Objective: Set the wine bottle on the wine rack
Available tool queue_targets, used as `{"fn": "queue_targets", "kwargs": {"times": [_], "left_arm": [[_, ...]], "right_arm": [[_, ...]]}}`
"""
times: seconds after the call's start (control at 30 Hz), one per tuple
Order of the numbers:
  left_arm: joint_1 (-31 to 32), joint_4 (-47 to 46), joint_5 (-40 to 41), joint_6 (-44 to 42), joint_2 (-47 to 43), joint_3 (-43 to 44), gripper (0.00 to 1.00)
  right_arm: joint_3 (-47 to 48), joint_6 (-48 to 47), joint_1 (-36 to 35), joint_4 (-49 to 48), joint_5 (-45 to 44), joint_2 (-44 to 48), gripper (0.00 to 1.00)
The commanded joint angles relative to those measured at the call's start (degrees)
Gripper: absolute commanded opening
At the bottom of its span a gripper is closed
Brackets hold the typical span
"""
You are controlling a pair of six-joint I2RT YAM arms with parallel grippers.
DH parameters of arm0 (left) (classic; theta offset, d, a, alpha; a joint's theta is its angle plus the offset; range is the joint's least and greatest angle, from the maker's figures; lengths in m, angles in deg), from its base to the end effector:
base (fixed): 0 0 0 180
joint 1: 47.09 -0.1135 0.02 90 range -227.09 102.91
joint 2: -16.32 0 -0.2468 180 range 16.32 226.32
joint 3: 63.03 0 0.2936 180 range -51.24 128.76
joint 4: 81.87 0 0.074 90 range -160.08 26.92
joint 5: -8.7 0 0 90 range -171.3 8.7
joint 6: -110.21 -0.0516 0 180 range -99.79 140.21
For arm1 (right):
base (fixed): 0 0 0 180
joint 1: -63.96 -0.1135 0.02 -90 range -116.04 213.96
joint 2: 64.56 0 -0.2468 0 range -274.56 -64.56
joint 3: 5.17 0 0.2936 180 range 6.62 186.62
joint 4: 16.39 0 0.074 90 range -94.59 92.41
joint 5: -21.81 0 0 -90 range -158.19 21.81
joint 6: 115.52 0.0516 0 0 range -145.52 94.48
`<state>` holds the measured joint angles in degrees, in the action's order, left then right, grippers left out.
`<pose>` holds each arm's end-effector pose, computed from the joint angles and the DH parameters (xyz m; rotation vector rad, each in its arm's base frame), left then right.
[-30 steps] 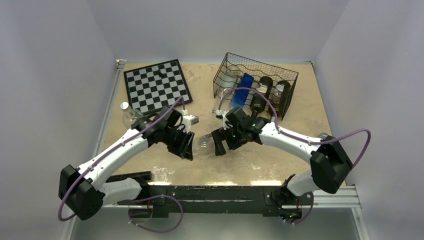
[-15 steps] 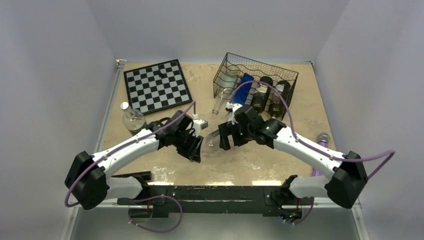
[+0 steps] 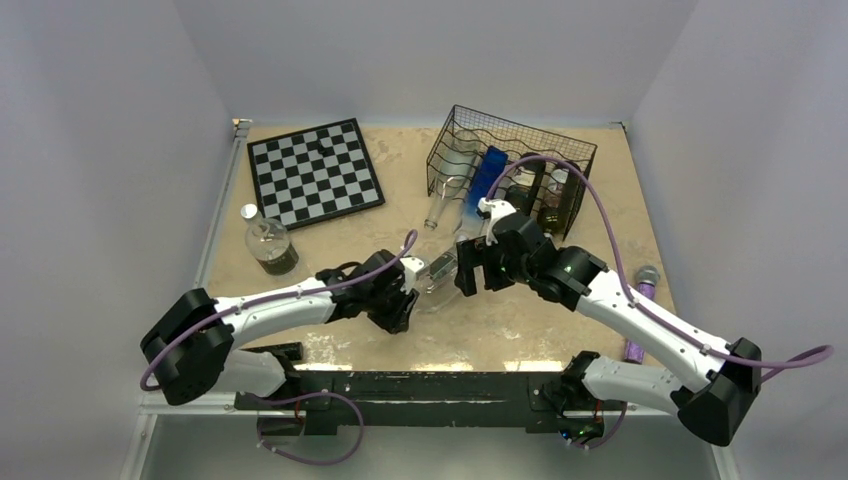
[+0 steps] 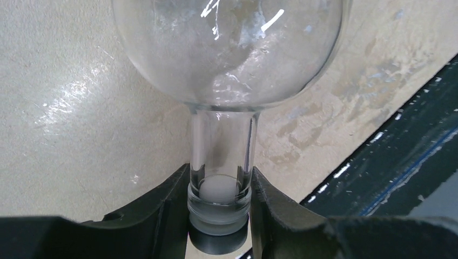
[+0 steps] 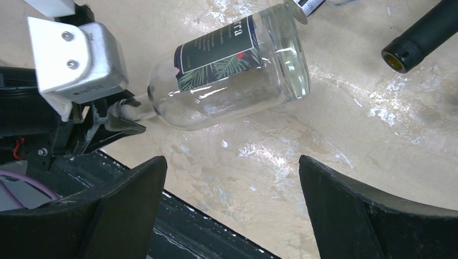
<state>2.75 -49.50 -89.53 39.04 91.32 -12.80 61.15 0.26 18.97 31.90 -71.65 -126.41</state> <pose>0.1818 -0.2268 0.1238 0.7720 2.5699 -0.6056 0.2051 0.2006 0.2671 -0.3697 2.3698 0.5330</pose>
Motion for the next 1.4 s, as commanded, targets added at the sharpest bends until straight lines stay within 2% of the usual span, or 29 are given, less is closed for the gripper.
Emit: {"fn": "queue_targets", "kwargs": {"times": [0.0, 0.07, 0.17, 0.37, 0.53, 0.77, 0.9, 1.0, 1.07, 1.2, 1.27, 1.37], "left_arm": [[0.25, -13.20, 11.92, -0.02, 1.55, 0.05, 0.00], [0.68, -15.06, 12.63, -1.12, 2.08, -0.98, 0.00], [1.16, -16.69, 14.28, -2.45, 2.78, -1.75, 0.20], [1.77, -18.75, 16.66, -4.41, 5.92, -1.50, 0.45], [2.24, -19.60, 17.41, -5.76, 8.46, -0.35, 0.47], [2.98, -21.57, 20.27, -6.47, 10.09, 0.17, 0.62], [3.07, -21.35, 20.47, -7.40, 10.87, 1.46, 0.64], [3.07, -20.98, 20.40, -8.00, 11.53, 1.87, 0.61], [3.07, -20.85, 20.45, -8.10, 11.71, 1.67, 0.54], [3.07, -20.67, 20.40, -8.12, 12.25, 1.72, 0.26], [3.13, -20.71, 20.51, -8.15, 12.08, 1.96, 0.01], [3.20, -17.43, 20.86, -8.19, 10.80, 1.81, 0.00]], "right_arm": [[0.17, 1.03, 0.17, 1.04, -2.38, 2.59, 0.97], [0.36, 1.11, 0.25, 1.36, -2.85, 3.36, 0.97], [0.65, 1.04, 0.56, 1.68, -3.28, 4.38, 0.97], [1.31, 0.04, 1.46, 2.46, -3.93, 5.71, 0.98], [2.12, -0.55, 2.09, 3.38, -4.19, 5.41, 0.98], [2.34, -0.30, 2.28, 3.90, -4.09, 5.72, 0.98], [2.34, -0.12, 2.28, 4.20, -4.03, 5.85, 0.98], [2.34, -0.03, 2.36, 4.44, -4.08, 5.85, 0.98], [2.42, 0.12, 2.37, 4.53, -4.09, 5.86, 0.98], [2.51, 0.32, 2.37, 4.77, -3.97, 5.90, 0.98], [2.60, 0.32, 2.37, 4.86, -3.91, 5.94, 0.98], [2.82, 0.32, 2.39, 5.07, -3.84, 5.91, 0.98]]}}
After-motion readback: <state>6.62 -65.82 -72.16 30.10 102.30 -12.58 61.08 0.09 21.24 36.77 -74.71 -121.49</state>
